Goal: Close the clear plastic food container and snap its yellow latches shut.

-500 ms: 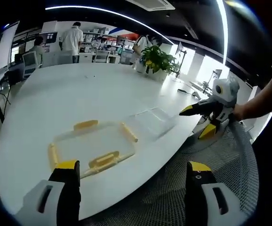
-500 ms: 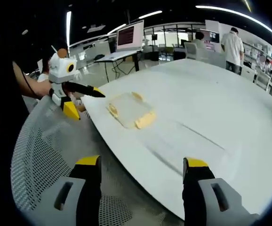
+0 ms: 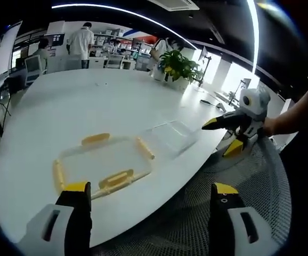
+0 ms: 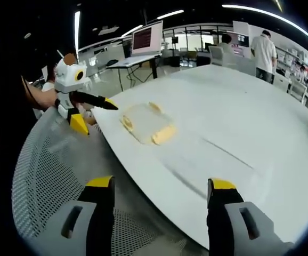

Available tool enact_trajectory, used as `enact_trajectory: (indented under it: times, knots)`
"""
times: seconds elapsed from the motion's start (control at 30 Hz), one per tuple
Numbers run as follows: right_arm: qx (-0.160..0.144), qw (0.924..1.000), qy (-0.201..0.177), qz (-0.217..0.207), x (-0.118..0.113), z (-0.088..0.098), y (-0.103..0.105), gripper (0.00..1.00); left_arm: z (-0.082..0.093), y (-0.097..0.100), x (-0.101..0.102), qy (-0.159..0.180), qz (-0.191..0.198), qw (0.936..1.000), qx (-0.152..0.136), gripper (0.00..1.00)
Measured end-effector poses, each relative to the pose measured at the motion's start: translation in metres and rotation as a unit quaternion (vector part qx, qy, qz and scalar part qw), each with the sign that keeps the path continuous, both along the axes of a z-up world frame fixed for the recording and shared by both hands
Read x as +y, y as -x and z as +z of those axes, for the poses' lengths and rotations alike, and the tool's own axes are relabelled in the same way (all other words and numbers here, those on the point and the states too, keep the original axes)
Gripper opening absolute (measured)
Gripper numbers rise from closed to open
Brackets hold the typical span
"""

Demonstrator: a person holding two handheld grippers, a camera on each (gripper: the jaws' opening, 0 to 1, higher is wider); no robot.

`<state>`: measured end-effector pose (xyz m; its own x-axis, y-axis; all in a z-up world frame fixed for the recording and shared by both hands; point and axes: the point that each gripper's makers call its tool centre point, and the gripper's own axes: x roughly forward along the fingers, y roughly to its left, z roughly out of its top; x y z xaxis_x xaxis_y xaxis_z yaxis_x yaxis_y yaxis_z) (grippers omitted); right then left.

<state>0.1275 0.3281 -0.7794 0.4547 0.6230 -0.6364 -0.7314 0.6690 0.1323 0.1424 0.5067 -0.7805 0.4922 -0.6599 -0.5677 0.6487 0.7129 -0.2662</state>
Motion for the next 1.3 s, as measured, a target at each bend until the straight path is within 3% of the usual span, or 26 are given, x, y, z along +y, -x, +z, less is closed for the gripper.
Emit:
enact_trajectory:
  times: [0.1,0.13,0.17,0.3,0.4,0.5,0.6,0.73,0.87,1.3]
  knots:
    - [0.005,1.0,0.006,0.002,-0.001,-0.001,-0.001,0.67,0.001,-0.002,0.003,-0.004,0.006,1.0,-0.007,0.9]
    - [0.029,0.9996,0.003,0.001,-0.001,-0.004,0.002,0.67,-0.001,-0.001,0.005,-0.009,0.009,0.9999,-0.002,0.9]
    - [0.031,0.9995,0.002,0.004,0.0,-0.004,0.001,0.67,-0.003,-0.001,0.006,-0.016,0.01,0.9998,0.001,0.88]
    - [0.013,0.9998,-0.007,0.011,0.002,0.007,-0.002,0.65,0.001,-0.003,0.006,-0.02,0.004,0.9998,-0.008,0.85]
    - [0.002,0.9998,-0.018,0.006,0.003,0.016,-0.006,0.68,-0.001,-0.001,0.004,-0.018,-0.004,0.9998,0.002,0.86]
    - [-0.029,0.9989,-0.035,0.0,0.004,0.024,-0.015,0.76,-0.001,0.0,0.002,-0.021,-0.011,0.9997,0.003,0.86]
    - [-0.018,0.9992,-0.034,-0.005,0.001,0.023,-0.015,0.77,0.001,-0.001,0.002,-0.022,-0.011,0.9997,0.0,0.86]
    - [-0.014,0.9991,-0.037,0.015,0.007,0.025,-0.011,0.88,0.001,-0.003,0.005,-0.026,-0.005,0.9997,-0.001,0.89]
    - [-0.023,0.998,-0.052,0.028,0.016,0.033,-0.011,1.0,0.002,-0.006,0.007,-0.024,0.005,0.9997,-0.003,0.99]
    - [-0.022,0.9972,-0.05,0.05,0.023,0.036,-0.005,0.99,0.009,-0.006,0.006,-0.028,0.005,0.9996,-0.003,0.98]
